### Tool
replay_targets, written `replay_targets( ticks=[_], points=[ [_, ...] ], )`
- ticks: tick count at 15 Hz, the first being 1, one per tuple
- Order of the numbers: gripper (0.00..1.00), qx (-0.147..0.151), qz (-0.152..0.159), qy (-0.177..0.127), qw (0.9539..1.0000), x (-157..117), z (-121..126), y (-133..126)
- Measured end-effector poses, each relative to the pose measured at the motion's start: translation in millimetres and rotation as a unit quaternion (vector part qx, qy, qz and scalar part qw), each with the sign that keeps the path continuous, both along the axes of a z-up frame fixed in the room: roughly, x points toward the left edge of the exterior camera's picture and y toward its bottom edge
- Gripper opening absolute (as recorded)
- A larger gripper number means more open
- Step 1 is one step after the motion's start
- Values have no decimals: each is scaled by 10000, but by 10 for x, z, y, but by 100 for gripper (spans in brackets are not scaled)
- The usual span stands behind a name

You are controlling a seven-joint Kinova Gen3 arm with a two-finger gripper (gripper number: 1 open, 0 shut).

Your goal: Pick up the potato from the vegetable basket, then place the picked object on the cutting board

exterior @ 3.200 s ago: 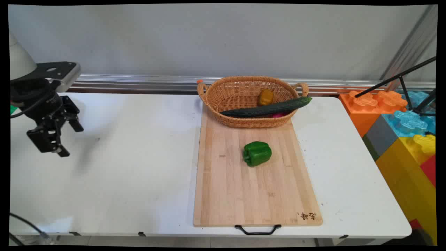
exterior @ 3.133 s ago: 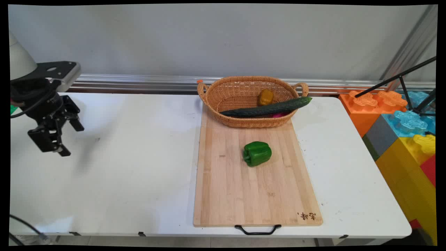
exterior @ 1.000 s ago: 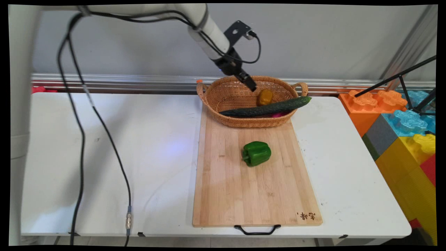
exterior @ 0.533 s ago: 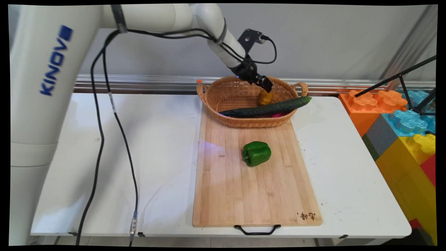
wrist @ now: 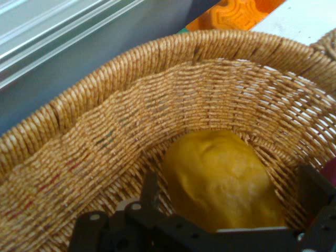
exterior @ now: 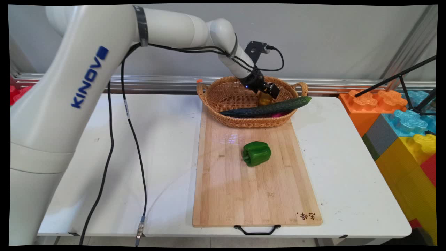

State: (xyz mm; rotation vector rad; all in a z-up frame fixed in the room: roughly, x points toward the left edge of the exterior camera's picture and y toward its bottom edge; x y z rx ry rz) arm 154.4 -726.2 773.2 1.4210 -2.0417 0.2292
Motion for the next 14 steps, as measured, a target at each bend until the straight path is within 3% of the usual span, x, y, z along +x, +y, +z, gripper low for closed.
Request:
replay_targets(
  ticks=[2,3,9,14],
  points=[
    [100,33,94,12,9999,-38,-66,-11],
    [0,43,115,9,9999,-47,-81,-12],
    [0,-14,120,-139,9998,-88,-20,36],
    [0,-452,74,-428,9980,-103,404,110]
  ],
)
